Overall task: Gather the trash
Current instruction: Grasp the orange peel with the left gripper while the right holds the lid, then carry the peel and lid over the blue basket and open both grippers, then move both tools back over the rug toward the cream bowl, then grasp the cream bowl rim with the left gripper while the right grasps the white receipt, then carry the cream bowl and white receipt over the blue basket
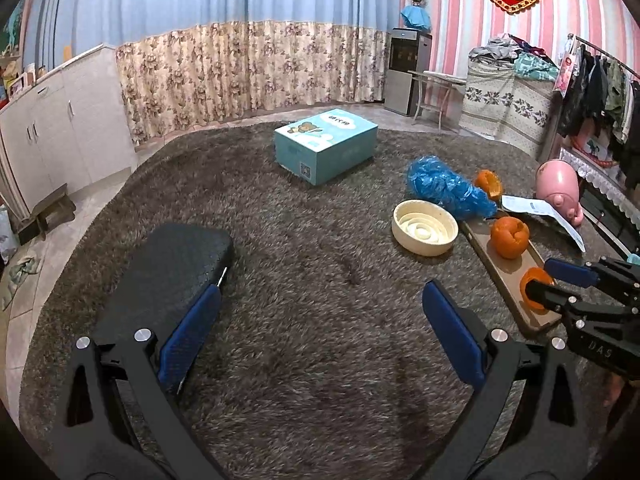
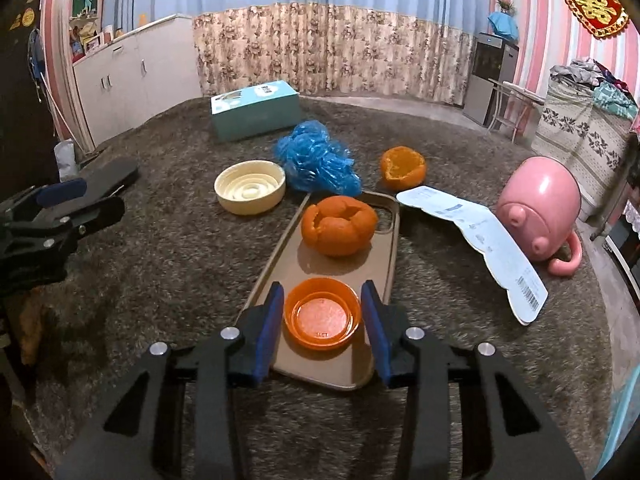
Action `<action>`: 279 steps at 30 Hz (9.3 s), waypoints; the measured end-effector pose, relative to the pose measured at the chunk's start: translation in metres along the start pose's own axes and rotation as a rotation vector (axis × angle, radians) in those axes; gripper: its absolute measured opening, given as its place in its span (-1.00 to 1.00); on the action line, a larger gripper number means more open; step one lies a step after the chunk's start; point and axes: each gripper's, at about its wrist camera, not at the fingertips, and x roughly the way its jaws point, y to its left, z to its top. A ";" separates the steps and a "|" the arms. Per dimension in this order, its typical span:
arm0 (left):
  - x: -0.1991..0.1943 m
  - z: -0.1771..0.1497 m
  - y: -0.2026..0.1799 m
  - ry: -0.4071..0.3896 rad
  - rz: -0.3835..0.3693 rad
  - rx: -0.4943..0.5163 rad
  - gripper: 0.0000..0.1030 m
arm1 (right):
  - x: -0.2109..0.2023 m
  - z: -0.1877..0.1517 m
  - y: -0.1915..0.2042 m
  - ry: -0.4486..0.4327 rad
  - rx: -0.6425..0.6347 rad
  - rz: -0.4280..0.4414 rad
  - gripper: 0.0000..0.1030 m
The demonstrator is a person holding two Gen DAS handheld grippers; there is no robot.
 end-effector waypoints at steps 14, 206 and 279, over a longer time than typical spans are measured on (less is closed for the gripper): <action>0.021 0.036 -0.066 0.023 -0.125 0.047 0.89 | -0.043 -0.006 -0.057 -0.088 0.119 -0.131 -0.22; 0.108 0.044 -0.081 0.172 -0.128 0.132 0.48 | -0.014 -0.007 -0.103 -0.023 0.156 -0.332 0.75; -0.083 0.011 -0.339 -0.165 -0.553 0.319 0.18 | -0.235 -0.176 -0.256 -0.162 0.687 -0.654 -0.98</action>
